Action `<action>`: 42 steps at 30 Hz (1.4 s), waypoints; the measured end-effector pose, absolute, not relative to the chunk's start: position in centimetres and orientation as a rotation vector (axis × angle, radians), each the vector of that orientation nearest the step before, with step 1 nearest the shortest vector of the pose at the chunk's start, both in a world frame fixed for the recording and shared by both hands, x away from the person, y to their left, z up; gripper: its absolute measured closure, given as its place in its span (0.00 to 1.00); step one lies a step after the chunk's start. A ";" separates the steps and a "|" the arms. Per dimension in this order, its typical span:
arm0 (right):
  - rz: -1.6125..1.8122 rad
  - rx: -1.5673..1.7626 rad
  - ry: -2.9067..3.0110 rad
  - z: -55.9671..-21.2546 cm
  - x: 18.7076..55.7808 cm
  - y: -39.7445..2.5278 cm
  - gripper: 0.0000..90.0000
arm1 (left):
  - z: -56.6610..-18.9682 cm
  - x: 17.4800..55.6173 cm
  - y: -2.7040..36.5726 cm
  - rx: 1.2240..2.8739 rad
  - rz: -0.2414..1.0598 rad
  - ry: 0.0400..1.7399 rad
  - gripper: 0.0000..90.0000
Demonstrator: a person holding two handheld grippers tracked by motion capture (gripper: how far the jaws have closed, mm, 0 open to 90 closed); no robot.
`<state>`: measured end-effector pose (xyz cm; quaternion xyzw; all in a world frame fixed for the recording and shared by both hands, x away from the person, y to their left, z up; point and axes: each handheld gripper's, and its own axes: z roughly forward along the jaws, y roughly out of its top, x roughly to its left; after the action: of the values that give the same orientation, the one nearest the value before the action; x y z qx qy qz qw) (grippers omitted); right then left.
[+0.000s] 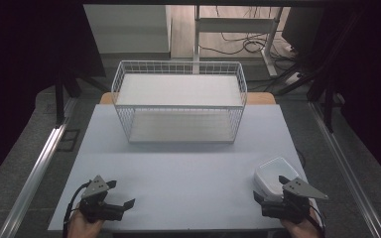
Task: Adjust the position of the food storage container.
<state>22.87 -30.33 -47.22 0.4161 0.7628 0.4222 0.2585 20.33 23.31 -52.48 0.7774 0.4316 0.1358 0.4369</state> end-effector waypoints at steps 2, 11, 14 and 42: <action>1.124 1.133 2.061 -47.3 22.9 -30.4 0.00 | -52.5 20.3 23.4 1.925 0.338 1.077 0.04; 1.095 1.171 2.094 -47.4 23.1 -30.7 0.00 | -52.7 20.5 22.8 1.969 0.331 1.054 0.04; 1.094 1.178 2.129 -47.4 23.1 -30.8 0.00 | -52.8 20.5 22.7 1.975 0.329 1.050 0.04; 1.009 1.292 2.113 -45.9 26.6 -35.3 0.86 | -52.9 20.7 22.8 1.963 0.301 1.071 0.04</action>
<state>26.60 -35.28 -45.95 0.4699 0.7687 0.3670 0.2317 20.69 22.81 -52.91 0.7861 0.4290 0.1204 0.4284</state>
